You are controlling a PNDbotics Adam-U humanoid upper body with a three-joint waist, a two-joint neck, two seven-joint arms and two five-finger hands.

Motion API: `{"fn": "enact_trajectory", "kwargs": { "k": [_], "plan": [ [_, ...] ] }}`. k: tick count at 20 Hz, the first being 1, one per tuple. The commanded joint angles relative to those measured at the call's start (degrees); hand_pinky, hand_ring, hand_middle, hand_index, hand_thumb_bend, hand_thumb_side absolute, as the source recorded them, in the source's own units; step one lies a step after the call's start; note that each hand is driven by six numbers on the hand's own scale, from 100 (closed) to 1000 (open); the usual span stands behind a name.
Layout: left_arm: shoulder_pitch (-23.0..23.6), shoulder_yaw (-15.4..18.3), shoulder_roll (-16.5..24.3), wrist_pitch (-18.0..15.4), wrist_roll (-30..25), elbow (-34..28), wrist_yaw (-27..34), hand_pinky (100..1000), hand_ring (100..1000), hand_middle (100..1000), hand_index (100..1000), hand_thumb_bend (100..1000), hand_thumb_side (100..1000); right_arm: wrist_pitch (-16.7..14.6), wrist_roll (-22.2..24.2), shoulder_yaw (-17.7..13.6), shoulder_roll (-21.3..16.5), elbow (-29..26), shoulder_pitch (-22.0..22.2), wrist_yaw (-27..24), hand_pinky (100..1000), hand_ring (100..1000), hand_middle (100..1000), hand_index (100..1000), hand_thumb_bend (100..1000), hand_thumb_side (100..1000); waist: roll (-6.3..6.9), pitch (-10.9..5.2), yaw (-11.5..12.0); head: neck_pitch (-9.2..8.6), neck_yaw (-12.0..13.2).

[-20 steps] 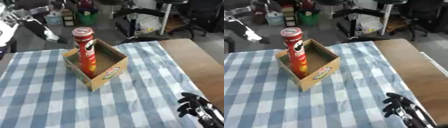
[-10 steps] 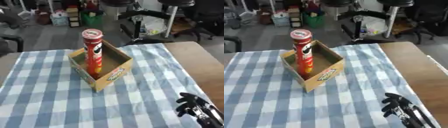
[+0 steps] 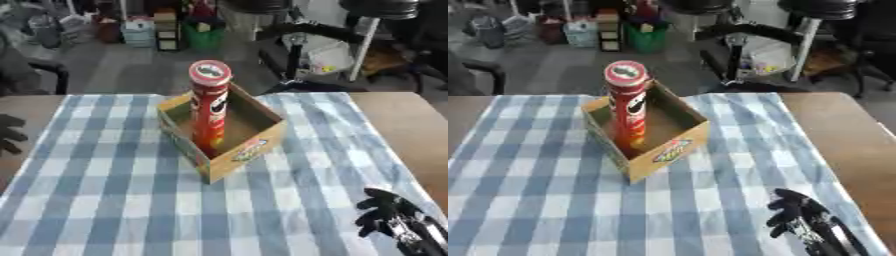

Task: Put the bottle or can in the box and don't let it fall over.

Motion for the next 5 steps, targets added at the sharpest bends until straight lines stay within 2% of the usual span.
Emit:
{"fn": "enact_trajectory", "kwargs": {
  "k": [1, 5],
  "plan": [
    [-0.34, 1.31, -4.39, 3.67, -0.94, -0.83, -1.89, 583, 680, 732, 800, 204, 678, -0.02, 0.11, 0.1, 0.0, -0.74, 0.13, 0.44, 502, 580, 645, 829, 100, 611, -0.01, -0.87, 0.27, 0.65, 1.34],
    [-0.81, 1.48, -8.38, 6.31, -2.57, 0.48, -3.57, 577, 676, 730, 798, 200, 694, 0.03, 0.07, 0.09, 0.18, -0.84, 0.61, 0.7, 502, 580, 645, 829, 100, 611, -0.33, -1.07, 0.93, 1.49, 1.9]
  ]
}}
